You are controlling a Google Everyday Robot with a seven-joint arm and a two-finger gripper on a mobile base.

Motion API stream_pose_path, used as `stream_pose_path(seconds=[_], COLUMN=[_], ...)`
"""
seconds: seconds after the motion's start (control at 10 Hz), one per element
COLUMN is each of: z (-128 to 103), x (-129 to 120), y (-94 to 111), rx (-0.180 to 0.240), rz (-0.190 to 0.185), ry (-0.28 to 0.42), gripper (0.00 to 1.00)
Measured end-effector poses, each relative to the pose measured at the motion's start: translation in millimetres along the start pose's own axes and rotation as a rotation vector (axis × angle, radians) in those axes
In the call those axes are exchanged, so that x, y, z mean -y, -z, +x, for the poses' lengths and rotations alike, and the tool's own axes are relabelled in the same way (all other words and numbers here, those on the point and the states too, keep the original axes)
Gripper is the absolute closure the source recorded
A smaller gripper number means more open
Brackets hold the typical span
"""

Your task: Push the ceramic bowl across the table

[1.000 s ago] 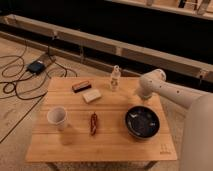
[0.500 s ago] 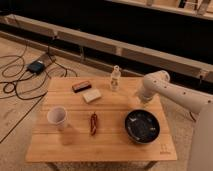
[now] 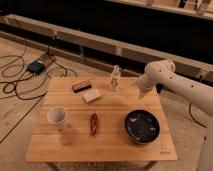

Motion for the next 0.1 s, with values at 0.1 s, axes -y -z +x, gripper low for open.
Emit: stream_pose_path(seconds=[0.1], z=[0.2], x=[-0.3], y=[0.1], rx=[0.0], rz=[0.0], ry=[-0.001], gripper=[0.39])
